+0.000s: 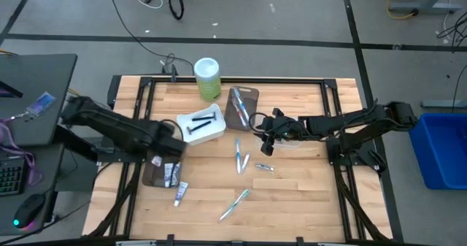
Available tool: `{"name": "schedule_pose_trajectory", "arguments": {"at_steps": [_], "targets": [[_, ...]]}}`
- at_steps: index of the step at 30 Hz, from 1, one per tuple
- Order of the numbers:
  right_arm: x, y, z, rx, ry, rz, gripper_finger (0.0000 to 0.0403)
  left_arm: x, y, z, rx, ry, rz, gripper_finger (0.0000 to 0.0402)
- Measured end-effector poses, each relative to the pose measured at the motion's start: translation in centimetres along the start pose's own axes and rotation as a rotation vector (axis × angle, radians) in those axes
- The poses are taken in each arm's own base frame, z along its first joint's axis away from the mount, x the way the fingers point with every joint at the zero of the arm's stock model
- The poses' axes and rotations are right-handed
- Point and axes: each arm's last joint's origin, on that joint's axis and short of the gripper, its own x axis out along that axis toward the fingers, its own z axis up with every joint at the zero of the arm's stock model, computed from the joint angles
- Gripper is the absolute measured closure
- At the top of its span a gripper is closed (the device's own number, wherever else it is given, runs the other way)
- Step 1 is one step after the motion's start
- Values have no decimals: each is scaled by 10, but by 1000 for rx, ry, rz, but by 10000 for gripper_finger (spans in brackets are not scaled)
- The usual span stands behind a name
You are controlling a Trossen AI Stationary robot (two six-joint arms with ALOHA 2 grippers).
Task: Pick & Place Travel size toiletries
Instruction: Put the purple toothpaste into the bottom black bin, then put the blue toothbrush into the top black bin
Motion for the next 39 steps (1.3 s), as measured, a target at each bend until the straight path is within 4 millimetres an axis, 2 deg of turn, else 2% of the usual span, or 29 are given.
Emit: {"name": "schedule_pose_trajectory", "arguments": {"at_steps": [3, 8, 11, 14, 18, 24, 28, 34, 39], "targets": [[0, 0, 0, 0, -2, 1, 263, 23, 11, -5, 6, -4, -160, 369], [0, 0, 3, 14, -25, -6, 264, 59, 16, -8, 107, -76, -378, 368], [0, 0, 8, 84, -77, 5, 269, 78, 21, -10, 205, -95, -382, 367], [0, -1, 16, 41, -158, 7, 271, 96, 28, -11, 228, -65, -317, 357], [0, -6, 24, -4, -228, 1, 265, 105, 30, -12, 225, 7, -310, 330], [3, -16, 25, -35, -218, 9, 227, 104, 29, -11, 327, -14, -326, 289], [6, -25, 29, -30, -257, -21, 202, 94, 25, -10, 366, -37, -344, 273], [15, -32, 34, -6, -321, -41, 194, 56, 21, -4, 473, -123, -339, 262], [21, -33, 36, 0, -354, -42, 208, 18, 11, 6, 441, -380, -384, 265]]}}
